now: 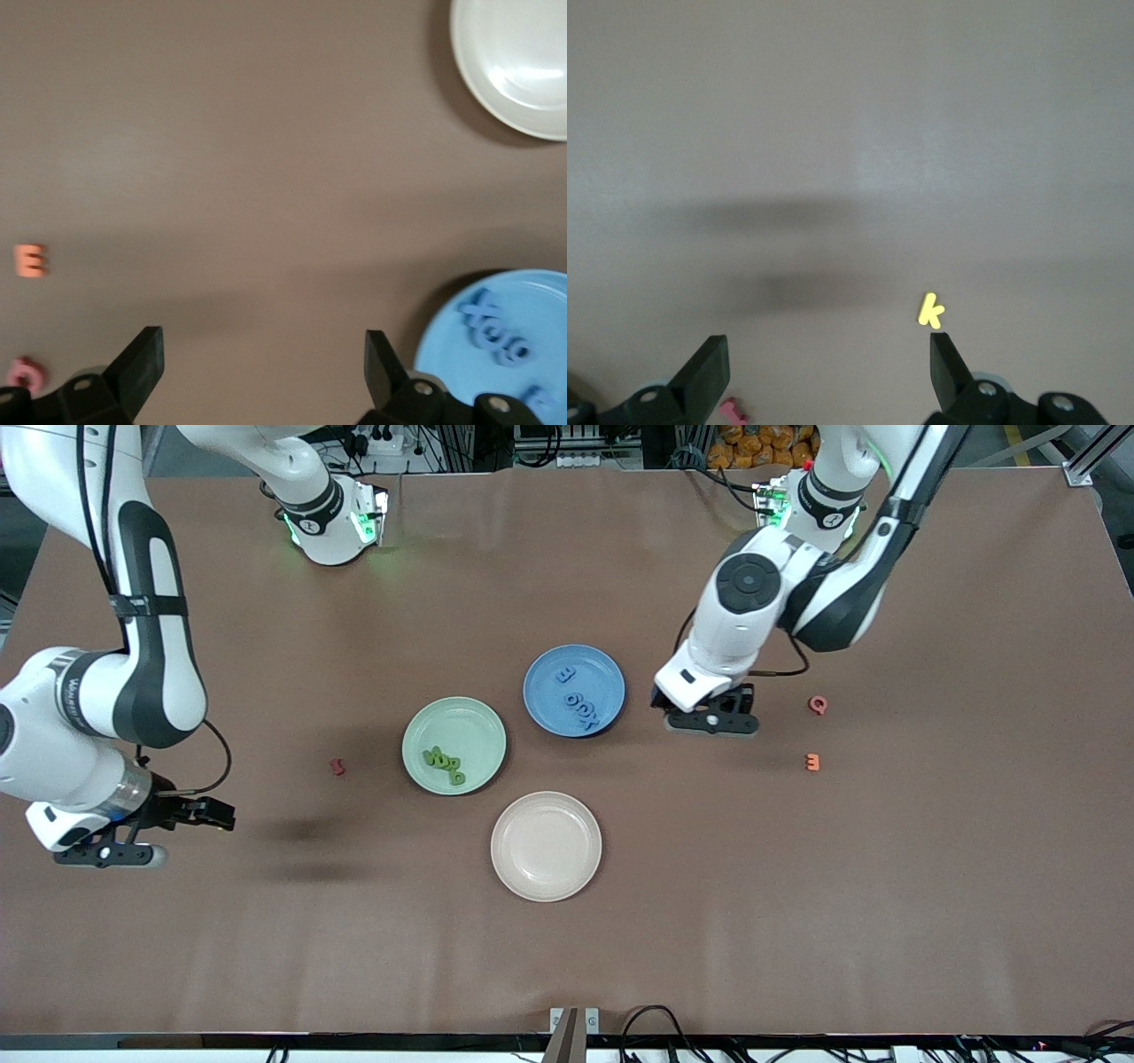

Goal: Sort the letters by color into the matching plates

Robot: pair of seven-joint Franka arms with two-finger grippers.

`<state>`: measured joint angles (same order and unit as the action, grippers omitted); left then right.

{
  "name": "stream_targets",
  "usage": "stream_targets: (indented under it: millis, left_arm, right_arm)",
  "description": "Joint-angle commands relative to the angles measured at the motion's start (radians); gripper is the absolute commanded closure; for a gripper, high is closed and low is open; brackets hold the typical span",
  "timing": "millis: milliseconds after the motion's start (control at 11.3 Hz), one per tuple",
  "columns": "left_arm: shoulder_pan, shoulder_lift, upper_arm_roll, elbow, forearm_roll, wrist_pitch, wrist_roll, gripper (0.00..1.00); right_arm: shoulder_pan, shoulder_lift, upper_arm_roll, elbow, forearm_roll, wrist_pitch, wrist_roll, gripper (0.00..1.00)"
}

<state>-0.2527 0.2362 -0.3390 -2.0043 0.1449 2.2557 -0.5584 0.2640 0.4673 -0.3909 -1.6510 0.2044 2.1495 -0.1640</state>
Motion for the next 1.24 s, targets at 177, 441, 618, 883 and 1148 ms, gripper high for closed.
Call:
stream_targets:
  millis: [177,441,618,883,1148]
  left_arm:
    - [0.166,-0.104,-0.023,-0.030,-0.019,-0.044,0.182,0.00]
    - [0.245,-0.152,-0.023,-0.030,-0.021,-0.070,0.267,0.00]
    - [0.279,-0.193,-0.023,-0.027,-0.022,-0.106,0.311,0.00]
    - [0.329,-0.248,-0.011,-0.024,-0.024,-0.140,0.390,0.00]
    - [0.346,-0.282,0.015,0.039,-0.025,-0.247,0.394,0.00]
  right_arm:
    - [-0.011,-0.042,-0.009,0.173,-0.031,-0.252,0.004,0.00]
    - [-0.014,-0.070,-0.014,0.226,-0.029,-0.379,0.027,0.00]
    - [-0.011,-0.098,-0.010,0.238,-0.045,-0.424,0.090,0.00]
    - [-0.011,-0.160,-0.003,0.249,-0.066,-0.493,0.101,0.00]
    - [-0.009,-0.231,-0.005,0.258,-0.074,-0.603,0.101,0.00]
